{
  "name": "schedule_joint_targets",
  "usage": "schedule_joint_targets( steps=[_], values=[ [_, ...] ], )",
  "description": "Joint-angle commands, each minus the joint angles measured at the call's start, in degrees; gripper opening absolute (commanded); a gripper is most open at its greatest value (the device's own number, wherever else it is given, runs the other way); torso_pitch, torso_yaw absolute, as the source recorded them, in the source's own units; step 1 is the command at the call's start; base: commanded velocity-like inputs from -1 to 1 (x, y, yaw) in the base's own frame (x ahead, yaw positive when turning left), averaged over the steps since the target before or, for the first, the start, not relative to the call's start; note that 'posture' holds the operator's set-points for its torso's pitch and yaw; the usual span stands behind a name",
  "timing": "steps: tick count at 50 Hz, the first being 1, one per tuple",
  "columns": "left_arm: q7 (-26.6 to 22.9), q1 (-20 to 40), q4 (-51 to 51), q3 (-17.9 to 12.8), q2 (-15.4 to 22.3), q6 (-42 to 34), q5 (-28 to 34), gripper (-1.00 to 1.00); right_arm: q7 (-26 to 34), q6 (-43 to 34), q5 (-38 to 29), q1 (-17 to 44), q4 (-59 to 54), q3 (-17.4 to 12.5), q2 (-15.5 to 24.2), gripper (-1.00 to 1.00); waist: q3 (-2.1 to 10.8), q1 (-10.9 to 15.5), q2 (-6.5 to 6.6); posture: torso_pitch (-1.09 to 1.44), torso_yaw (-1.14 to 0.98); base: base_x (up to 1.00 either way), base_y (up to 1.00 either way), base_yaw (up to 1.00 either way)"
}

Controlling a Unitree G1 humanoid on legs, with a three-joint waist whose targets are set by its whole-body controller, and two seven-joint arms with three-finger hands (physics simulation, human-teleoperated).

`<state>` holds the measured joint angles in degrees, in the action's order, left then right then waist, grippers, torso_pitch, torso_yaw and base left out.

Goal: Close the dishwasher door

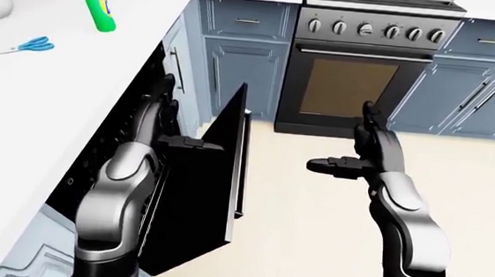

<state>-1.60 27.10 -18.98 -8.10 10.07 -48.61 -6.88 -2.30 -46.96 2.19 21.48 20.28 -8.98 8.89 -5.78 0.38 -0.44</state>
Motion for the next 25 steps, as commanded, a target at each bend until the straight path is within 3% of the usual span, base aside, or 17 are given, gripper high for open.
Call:
schedule_joint_targets(
  steps=[1,13,25],
  values=[
    [0.04,1.51,-1.88,-0.36,0.40,2.15,0.10,1.00,-0.08,1.81,-0.11,1.47,2.34,-0.30,0.51,1.00,1.30,0.01,-0.01,0.17,0.00,0.00,0.00,0.00],
    [-0.21,0.96,-1.34,-0.21,0.11,2.99,0.26,1.00,-0.01,2.73,-0.19,0.56,1.80,-0.21,0.23,1.00,-1.74,-0.01,0.02,0.29,0.00,0.00,0.00,0.00],
    [-0.51,-0.03,-1.68,0.05,-0.33,3.41,0.52,1.00,0.01,2.90,-0.13,0.08,2.07,-0.18,0.03,1.00,-3.98,0.04,0.04,0.41,0.00,0.00,0.00,0.00]
  ],
)
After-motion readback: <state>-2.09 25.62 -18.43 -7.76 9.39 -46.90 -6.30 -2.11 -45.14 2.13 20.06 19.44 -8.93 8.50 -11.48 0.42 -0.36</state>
